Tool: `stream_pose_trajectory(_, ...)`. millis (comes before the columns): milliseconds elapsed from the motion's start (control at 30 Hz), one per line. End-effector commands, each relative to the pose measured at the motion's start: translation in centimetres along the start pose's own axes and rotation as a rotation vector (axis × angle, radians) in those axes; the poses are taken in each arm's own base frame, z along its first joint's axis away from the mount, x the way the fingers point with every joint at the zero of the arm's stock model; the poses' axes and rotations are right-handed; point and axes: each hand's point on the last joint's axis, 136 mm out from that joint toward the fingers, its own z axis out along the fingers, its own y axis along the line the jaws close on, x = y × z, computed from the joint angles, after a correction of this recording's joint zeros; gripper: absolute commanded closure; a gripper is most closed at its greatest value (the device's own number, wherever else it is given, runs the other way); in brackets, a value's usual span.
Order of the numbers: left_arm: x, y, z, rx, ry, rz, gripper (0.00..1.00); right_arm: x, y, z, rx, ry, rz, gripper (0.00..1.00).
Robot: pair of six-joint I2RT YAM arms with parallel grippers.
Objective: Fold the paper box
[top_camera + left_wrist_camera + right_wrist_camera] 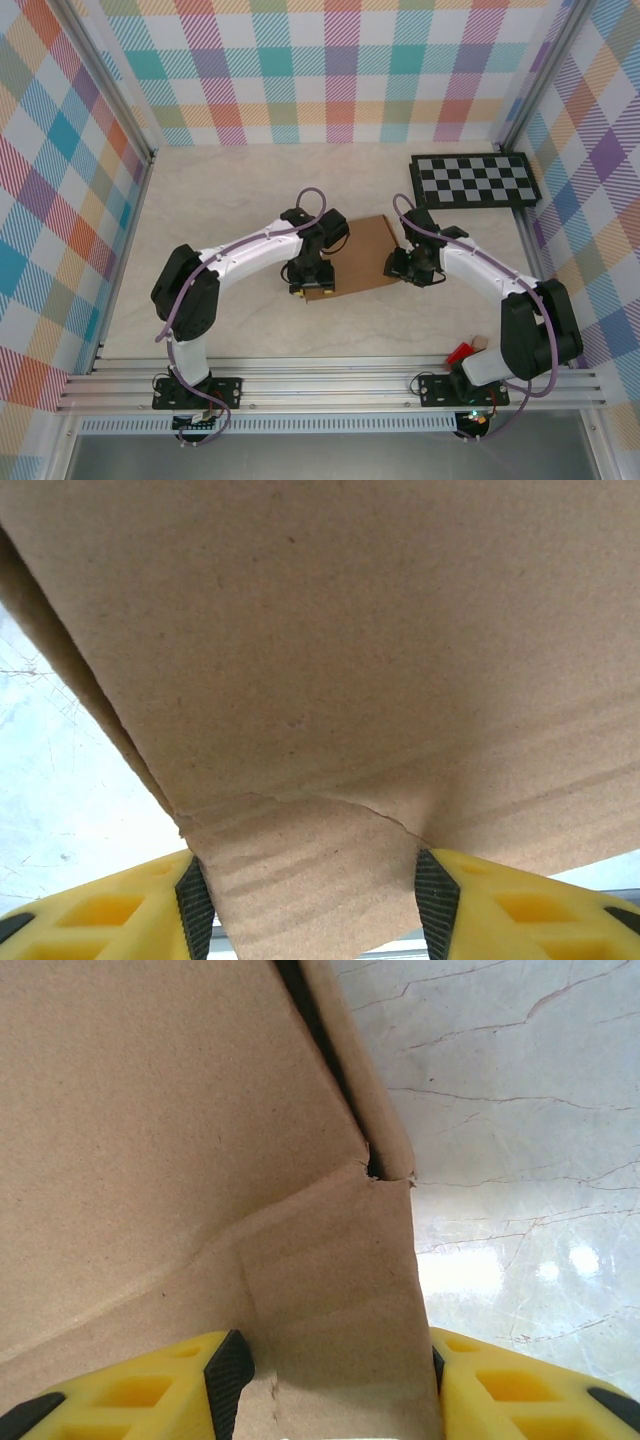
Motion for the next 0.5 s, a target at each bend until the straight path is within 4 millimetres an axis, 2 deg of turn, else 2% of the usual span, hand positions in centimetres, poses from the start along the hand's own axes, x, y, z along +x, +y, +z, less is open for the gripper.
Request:
stream_pose_trajectory(0,0.2,-2.6,-0.9,0.093,-0.022,0.073,0.41,0.1,2.4,-0.2,-0.080,0.019,-0.045,0.51)
stream_pose_trajectory(133,0.5,-2.4,-1.8,0.104,-0.033,0.072,0.32,0.2,2.3,-0.2,-0.079,0.020,-0.044,0.51)
stream_pose_trajectory(233,0.9,-1.4,-2.2,0.084,-0.040,0.086,0.27,0.2,2.3,-0.1,-0.075,0.020,-0.048,0.51)
stream_pose_trajectory(467,1.7,1.3,-2.7,0.012,-0.071,0.104,0.27,0.2,2.1,-0.1,-0.069,0.020,-0.049,0.51)
